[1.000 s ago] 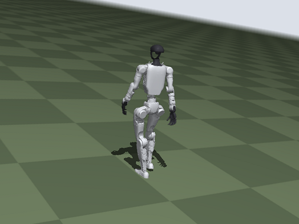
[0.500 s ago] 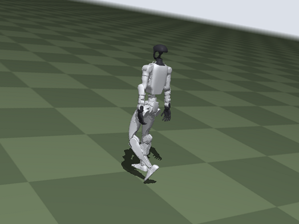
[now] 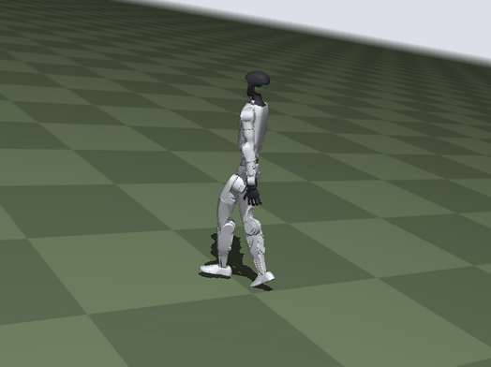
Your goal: Walk run
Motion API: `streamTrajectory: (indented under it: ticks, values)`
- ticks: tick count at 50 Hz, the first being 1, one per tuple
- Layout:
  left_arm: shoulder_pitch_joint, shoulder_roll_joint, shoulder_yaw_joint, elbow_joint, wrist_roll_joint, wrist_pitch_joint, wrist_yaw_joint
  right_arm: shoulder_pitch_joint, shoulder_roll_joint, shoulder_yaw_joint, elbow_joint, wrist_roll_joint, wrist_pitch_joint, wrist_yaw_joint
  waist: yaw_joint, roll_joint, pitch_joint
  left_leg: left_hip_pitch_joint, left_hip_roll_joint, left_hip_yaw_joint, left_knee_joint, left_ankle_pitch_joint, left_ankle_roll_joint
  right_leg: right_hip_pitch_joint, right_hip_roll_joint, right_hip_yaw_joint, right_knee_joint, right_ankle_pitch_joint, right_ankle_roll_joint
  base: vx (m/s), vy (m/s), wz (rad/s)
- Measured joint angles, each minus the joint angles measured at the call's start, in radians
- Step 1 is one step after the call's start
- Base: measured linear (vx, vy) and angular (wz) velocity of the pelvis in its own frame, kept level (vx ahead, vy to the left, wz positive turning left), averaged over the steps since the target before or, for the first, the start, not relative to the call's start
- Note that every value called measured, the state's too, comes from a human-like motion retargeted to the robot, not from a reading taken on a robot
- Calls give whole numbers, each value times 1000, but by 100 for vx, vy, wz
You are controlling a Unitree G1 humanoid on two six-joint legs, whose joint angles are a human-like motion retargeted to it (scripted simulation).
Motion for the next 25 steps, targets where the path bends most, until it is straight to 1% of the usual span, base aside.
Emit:
streamTrajectory:
  ticks: [1,2,3,5,8,10,12,13,15,18,20,22,23,25]
  values:
    - [-14,0,-5,-8,-6,-6,2,18,5,-4,7,-13,-12,2,-7,24,-1,23,9,-27,-7,-9,0,-30,24,37,74,70,5,72,18,115]
    - [-27,0,-12,-18,-12,-13,3,36,8,-7,15,-24,-21,5,-13,50,-3,45,20,-55,-14,-18,0,-61,46,56,153,132,-3,68,18,148]
    - [-42,-2,-25,-33,-21,-24,2,52,7,-5,24,-30,-23,9,-18,82,-6,63,35,-87,-18,-28,0,-95,60,43,238,175,-37,59,19,157]
    - [-78,-2,-56,-73,-35,-38,-5,81,6,-4,39,-40,-8,11,-31,133,-12,86,56,-150,-21,-36,0,-176,91,72,401,187,-85,51,22,175]
    - [-141,-3,-103,-172,-32,-51,-27,125,14,-38,56,-61,12,-4,-35,175,-10,110,45,-256,-26,-28,0,-286,113,180,524,59,-77,45,23,201]
    - [-174,-3,-137,-253,-32,-77,-46,158,18,-53,71,-54,6,-7,-43,193,-8,134,34,-319,-33,-17,0,-338,102,226,534,-16,-110,44,21,245]
    - [-207,5,-177,-331,-47,-111,-65,189,21,-56,85,-36,2,8,-79,201,-9,155,17,-396,-34,-6,0,-375,71,243,475,-91,-155,50,17,299]
    - [-225,11,-197,-367,-57,-128,-75,202,23,-59,91,-31,2,15,-96,201,-11,161,6,-436,-31,-1,0,-387,51,251,425,-111,-168,44,11,312]
    - [-266,27,-234,-424,-75,-157,-94,225,31,-70,100,-26,6,26,-129,194,-16,167,-27,-530,-18,7,0,-405,28,285,297,-120,-167,35,5,314]
    - [-323,50,-268,-475,-72,-185,-109,255,44,-78,112,-17,7,30,-174,169,-17,193,-83,-666,4,17,0,-421,49,449,99,-126,-113,43,3,314]
    - [-347,61,-276,-491,-61,-194,-108,263,47,-70,125,-9,9,37,-184,136,-9,229,-124,-729,4,26,0,-429,50,574,-9,-137,-67,42,3,253]
    - [-353,67,-282,-491,-62,-199,-94,260,45,-63,136,-14,14,47,-170,97,5,270,-164,-771,6,32,0,-440,38,651,-100,-135,-14,56,3,186]
    - [-352,70,-282,-483,-67,-200,-84,257,42,-58,139,-21,16,50,-165,81,15,291,-179,-788,10,34,0,-447,33,664,-138,-137,17,56,1,164]
    - [-342,73,-268,-452,-78,-197,-67,245,28,-42,139,-37,20,55,-162,53,36,332,-206,-815,19,37,0,-451,25,687,-203,-140,137,55,-6,135]
